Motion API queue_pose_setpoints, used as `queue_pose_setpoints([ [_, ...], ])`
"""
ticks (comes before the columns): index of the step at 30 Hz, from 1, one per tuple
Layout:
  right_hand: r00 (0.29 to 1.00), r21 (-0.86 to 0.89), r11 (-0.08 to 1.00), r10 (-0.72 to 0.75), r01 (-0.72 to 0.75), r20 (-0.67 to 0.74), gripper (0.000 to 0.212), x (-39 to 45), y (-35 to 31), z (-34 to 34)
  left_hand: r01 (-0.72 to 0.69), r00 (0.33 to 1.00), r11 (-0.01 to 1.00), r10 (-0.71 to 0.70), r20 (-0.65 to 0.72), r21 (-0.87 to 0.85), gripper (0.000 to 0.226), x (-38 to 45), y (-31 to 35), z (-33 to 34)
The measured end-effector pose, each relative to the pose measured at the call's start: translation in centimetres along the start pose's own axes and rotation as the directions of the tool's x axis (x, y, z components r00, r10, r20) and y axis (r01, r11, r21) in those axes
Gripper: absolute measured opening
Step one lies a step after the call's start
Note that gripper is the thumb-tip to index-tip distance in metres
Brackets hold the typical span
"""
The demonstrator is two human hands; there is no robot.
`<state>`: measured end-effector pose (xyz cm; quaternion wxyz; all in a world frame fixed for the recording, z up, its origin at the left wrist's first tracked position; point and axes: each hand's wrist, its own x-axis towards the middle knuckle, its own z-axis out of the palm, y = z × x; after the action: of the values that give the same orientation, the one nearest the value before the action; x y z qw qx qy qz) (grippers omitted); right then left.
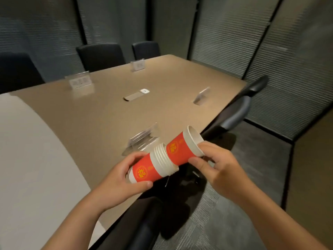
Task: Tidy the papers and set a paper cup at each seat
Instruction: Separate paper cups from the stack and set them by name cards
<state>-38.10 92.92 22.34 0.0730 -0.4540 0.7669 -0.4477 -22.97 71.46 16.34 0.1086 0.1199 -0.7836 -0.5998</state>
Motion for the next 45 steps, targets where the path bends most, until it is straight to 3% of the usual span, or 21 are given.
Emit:
queue_pose_setpoints([
  [4,0.993,-0.038,0.996,-0.082,0.086,0.084,0.012,7.4,3.7,2.6,0.143,0.971,0.99,-0.14,-0.191,0.001,0.062,1.2,-2.5,-2.9],
  [10,0.902,-0.097,0.964,-0.191,0.246,0.388,0.009,15.9,9.5,8.6,0.346,0.842,0.938,-0.306,-0.444,0.009,0.063,0.7,-5.5,-5.2],
  [14,0.723,-0.107,0.908,-0.246,0.405,0.645,0.012,19.4,13.3,14.3,0.446,0.684,0.891,-0.399,-0.611,-0.083,0.063,0.6,-5.8,-3.8],
  [17,0.59,-0.147,0.856,-0.208,0.496,0.78,0.022,20.7,14.6,18.4,0.495,0.569,0.854,-0.457,-0.683,-0.159,0.063,0.6,-5.6,-2.3],
  [22,0.502,-0.187,0.787,-0.174,0.588,0.847,0.034,21.1,15.4,23.4,0.531,0.423,0.81,-0.508,-0.751,-0.249,0.067,-0.7,-5.4,0.4],
  [26,0.365,-0.187,0.763,-0.068,0.619,0.928,0.044,21.3,16.8,25.5,0.57,0.354,0.774,-0.535,-0.767,-0.277,0.064,-1.0,-5.5,1.7],
  [28,0.357,-0.178,0.788,-0.057,0.59,0.932,0.045,21.5,17.3,25.4,0.565,0.355,0.774,-0.54,-0.763,-0.285,0.063,-0.9,-5.8,1.7],
  [31,0.408,-0.094,0.843,-0.156,0.529,0.899,0.046,22.0,17.0,24.2,0.551,0.37,0.789,-0.523,-0.768,-0.272,0.063,-0.4,-6.3,1.0],
  [34,0.542,0.081,0.907,-0.317,0.414,0.778,0.036,23.0,15.6,22.0,0.542,0.412,0.803,-0.511,-0.754,-0.248,0.065,0.9,-6.8,0.0],
  [37,0.673,0.246,0.952,-0.305,0.185,0.674,0.022,24.2,13.1,18.2,0.522,0.492,0.829,-0.484,-0.724,-0.199,0.066,3.0,-7.2,-1.3],
  [39,0.628,0.33,0.941,-0.299,0.07,0.718,0.023,24.6,11.5,15.6,0.495,0.557,0.855,-0.449,-0.699,-0.155,0.064,4.9,-7.1,-2.1],
  [42,0.545,0.343,0.934,-0.341,0.102,0.766,0.024,24.9,11.4,12.2,0.437,0.65,0.894,-0.391,-0.652,-0.1,0.066,8.8,-7.0,-2.6],
  [45,0.623,0.242,0.964,-0.257,0.109,0.739,0.02,25.8,12.5,9.4,0.404,0.715,0.912,-0.362,-0.598,-0.07,0.069,12.3,-6.2,-2.6],
])
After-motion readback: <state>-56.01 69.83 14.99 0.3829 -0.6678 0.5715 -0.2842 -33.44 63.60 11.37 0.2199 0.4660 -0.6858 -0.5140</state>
